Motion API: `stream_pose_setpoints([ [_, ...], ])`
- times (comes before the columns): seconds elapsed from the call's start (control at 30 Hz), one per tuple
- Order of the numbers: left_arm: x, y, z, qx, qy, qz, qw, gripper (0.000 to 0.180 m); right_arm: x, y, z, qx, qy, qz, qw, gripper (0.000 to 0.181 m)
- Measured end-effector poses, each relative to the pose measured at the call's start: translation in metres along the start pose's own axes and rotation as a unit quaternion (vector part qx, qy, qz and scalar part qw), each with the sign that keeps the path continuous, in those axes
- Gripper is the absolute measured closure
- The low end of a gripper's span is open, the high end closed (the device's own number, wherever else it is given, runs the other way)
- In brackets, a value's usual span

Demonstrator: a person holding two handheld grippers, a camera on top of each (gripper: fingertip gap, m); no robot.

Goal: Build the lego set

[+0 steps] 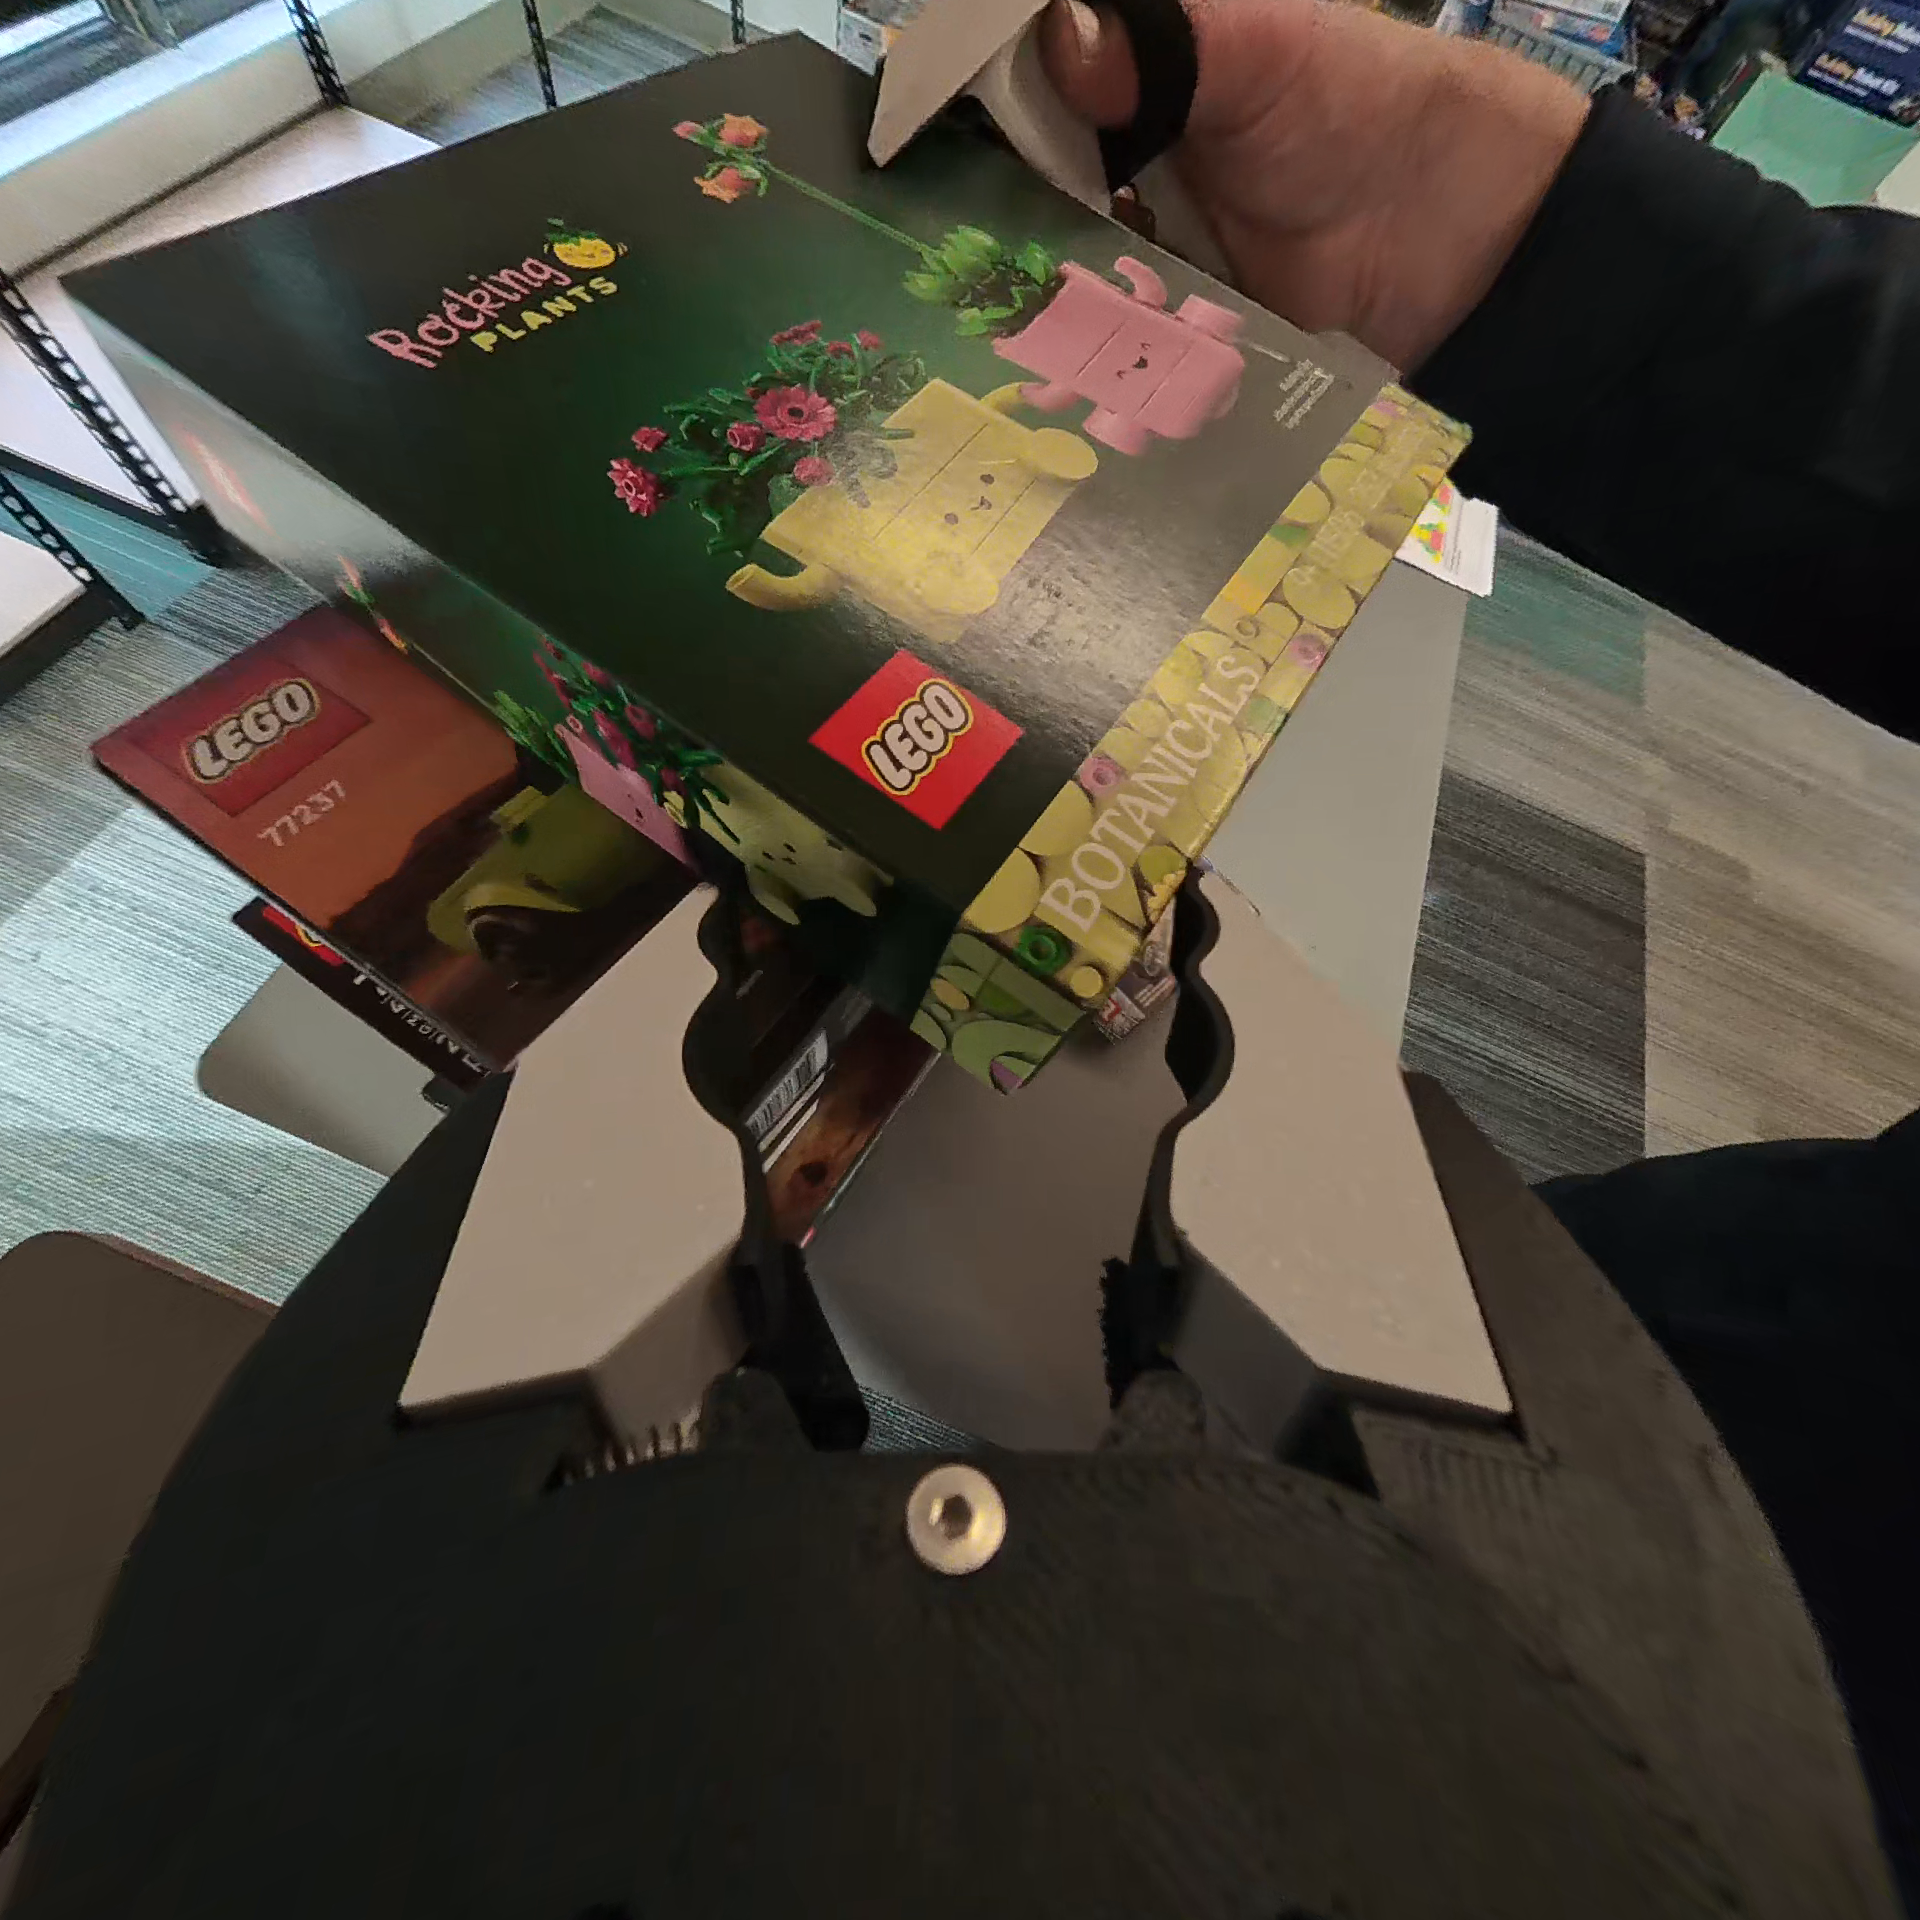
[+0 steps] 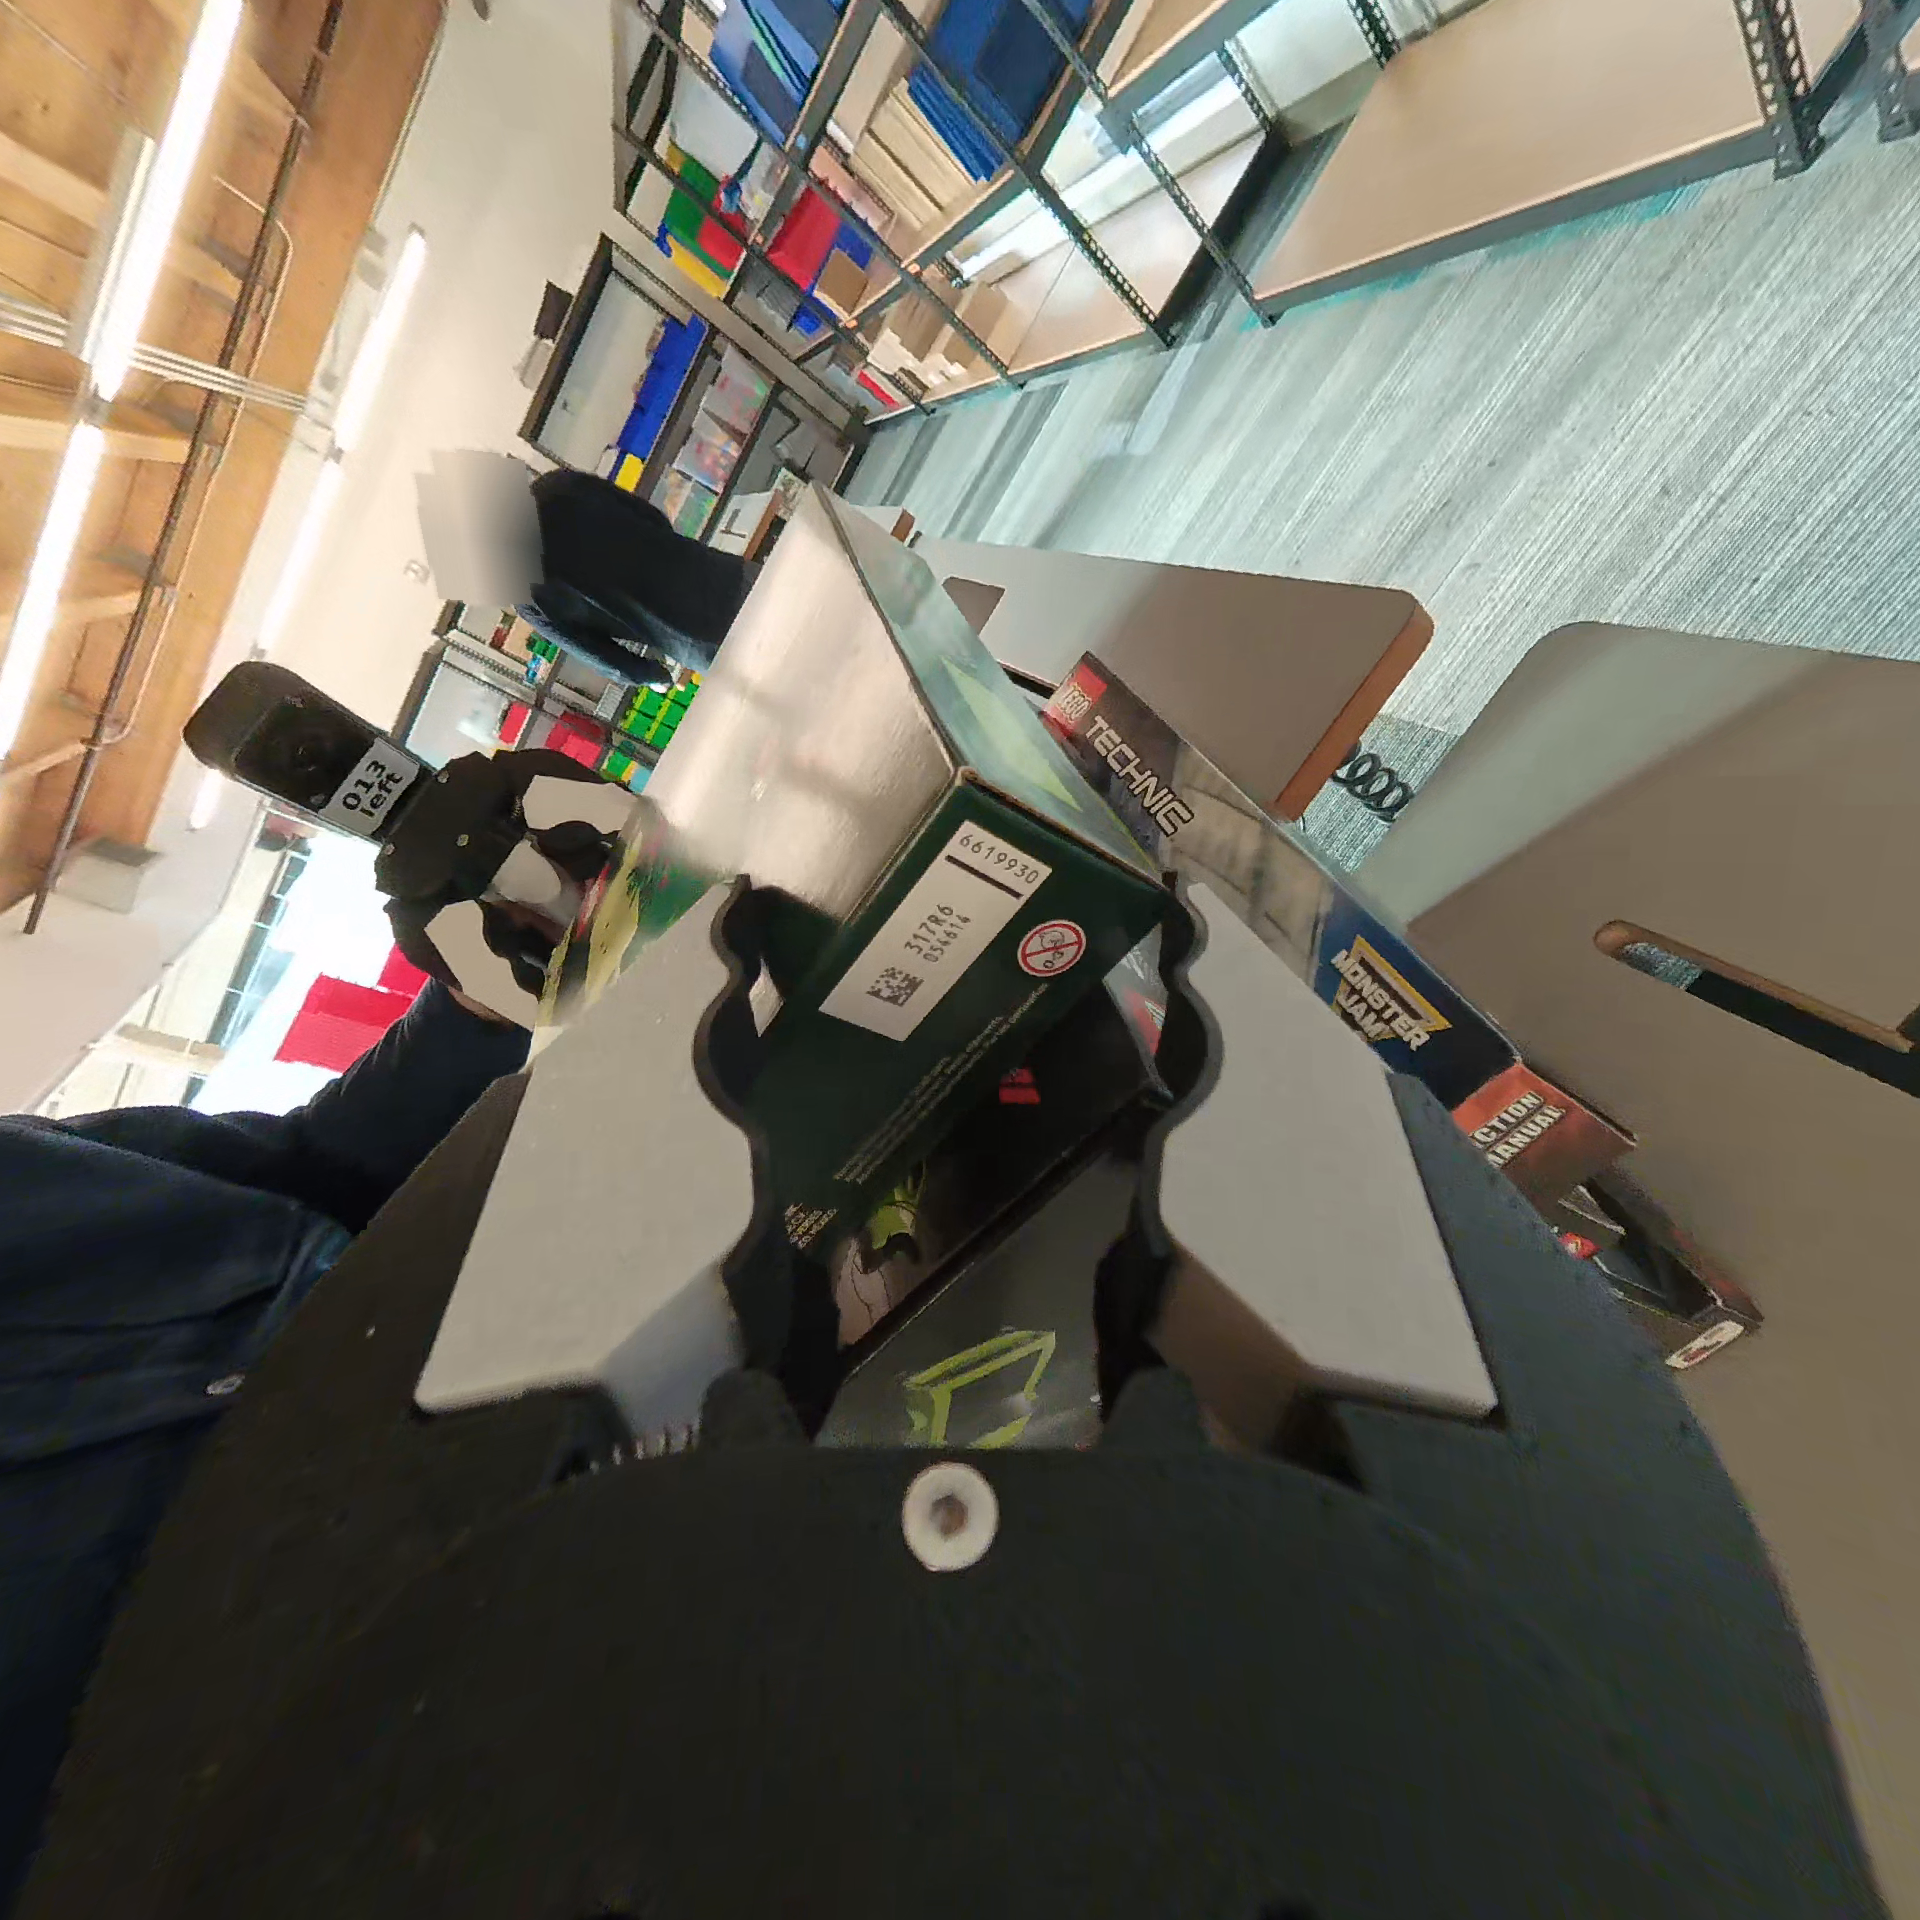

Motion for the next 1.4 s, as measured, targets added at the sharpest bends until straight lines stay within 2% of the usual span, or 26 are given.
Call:
stream_pose_setpoints([
  [0.27, -0.008, -0.001, 0.001, 0.008, -0.029, 0.01, 0.999, 0.107, 0.0, -0.001, 0.009, 0.018, 0.017, -0.014, 1.0, 0.1],
  [0.4, -0.002, -0.018, 0.0, 0.031, -0.034, 0.01, 0.999, 0.098, -0.008, -0.016, 0.017, 0.056, -0.007, -0.062, 0.996, 0.087],
  [0.5, -0.005, -0.049, -0.006, 0.051, -0.037, 0.043, 0.997, 0.093, -0.034, -0.037, 0.027, 0.095, -0.069, -0.126, 0.985, 0.084],
  [0.6, -0.016, -0.093, -0.027, 0.061, -0.059, 0.085, 0.993, 0.094, -0.1, -0.045, 0.03, 0.125, -0.169, -0.14, 0.968, 0.084],
  [0.7, -0.041, -0.14, -0.074, 0.038, -0.112, 0.138, 0.983, 0.093, -0.19, -0.019, 0.013, 0.116, -0.28, -0.088, 0.949, 0.085],
  [0.83, -0.076, -0.216, -0.142, 0.058, -0.208, 0.201, 0.955, 0.091, -0.279, 0.069, -0.044, 0.043, -0.355, 0.034, 0.933, 0.087],
  [0.93, -0.102, -0.267, -0.205, 0.049, -0.267, 0.254, 0.928, 0.088, -0.305, 0.158, -0.098, -0.031, -0.323, 0.104, 0.94, 0.08],
  [1.03, -0.124, -0.307, -0.275, 0.025, -0.321, 0.296, 0.899, 0.083, -0.291, 0.249, -0.151, -0.093, -0.239, 0.133, 0.957, 0.075],
  [1.13, -0.138, -0.333, -0.337, 0.017, -0.381, 0.303, 0.874, 0.079, -0.247, 0.33, -0.201, -0.152, -0.16, 0.103, 0.97, 0.07],
  [1.27, -0.153, -0.351, -0.393, 0.027, -0.432, 0.29, 0.854, 0.082, -0.196, 0.402, -0.24, -0.171, -0.039, 0.077, 0.981, 0.07],
  [1.4, -0.159, -0.34, -0.424, 0.016, -0.476, 0.205, 0.855, 0.084, -0.162, 0.441, -0.245, -0.169, -0.052, 0.005, 0.984, 0.069],
])
Point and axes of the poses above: each gripper's, where its closed fingertips meet, y out along the fingers, z out of its top, x = y × z across the jaws, the point moved 2 cm from there along -y, back along the fingers, and after that the axes turned 5 degrees about -x, right-handed, at the moved point
